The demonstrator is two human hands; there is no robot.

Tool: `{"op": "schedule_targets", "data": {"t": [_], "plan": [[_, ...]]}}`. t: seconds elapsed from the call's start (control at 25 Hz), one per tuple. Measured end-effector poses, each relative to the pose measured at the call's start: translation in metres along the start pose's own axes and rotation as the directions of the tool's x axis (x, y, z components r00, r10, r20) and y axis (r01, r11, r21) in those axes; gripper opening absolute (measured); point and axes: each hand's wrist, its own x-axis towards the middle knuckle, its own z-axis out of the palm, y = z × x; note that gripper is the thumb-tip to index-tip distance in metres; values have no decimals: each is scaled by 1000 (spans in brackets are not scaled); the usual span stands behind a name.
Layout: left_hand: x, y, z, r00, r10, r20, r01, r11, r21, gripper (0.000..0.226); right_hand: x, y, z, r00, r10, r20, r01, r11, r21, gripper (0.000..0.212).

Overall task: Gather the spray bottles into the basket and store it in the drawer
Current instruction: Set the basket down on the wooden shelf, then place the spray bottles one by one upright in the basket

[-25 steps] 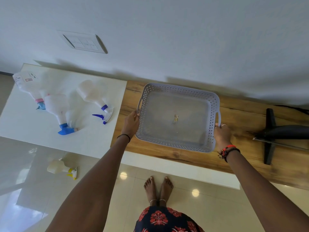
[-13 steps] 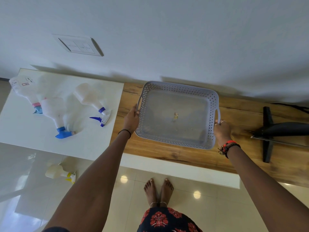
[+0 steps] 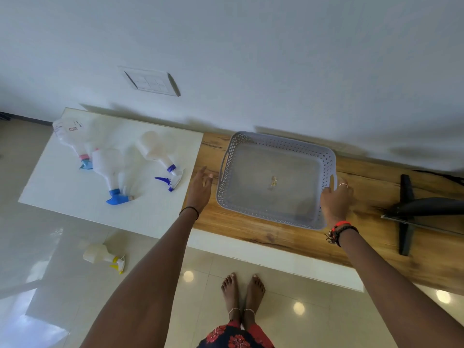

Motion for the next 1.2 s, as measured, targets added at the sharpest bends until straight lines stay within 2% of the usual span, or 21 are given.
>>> {"op": "schedule_targets", "data": {"t": [0.16,0.4,0.64,0.96,1.12,1.2], "plan": [[-20,-11,-19,996,-6,-93,2,999,-44,44,-27,-29,14,980,-184,72,182,983,33,44],[-38,-37,-54,985,-62,-163,50,996,-77,45,-63,-70,49,942,-264,207,238,961,143,40],[-18,-58,-102,968,-100,-230,81,993,-91,41,-79,-115,100,899,-287,331,253,957,141,34],[52,-82,-163,944,-139,-299,110,988,-111,41,-92,-191,204,840,-257,478,247,965,85,30],[93,-95,-186,958,-110,-266,99,994,-55,53,-94,-231,257,809,-254,530,244,966,91,30],[115,-99,-195,969,-65,-239,62,998,-22,61,-93,-249,286,768,-258,587,253,963,91,34]]}}
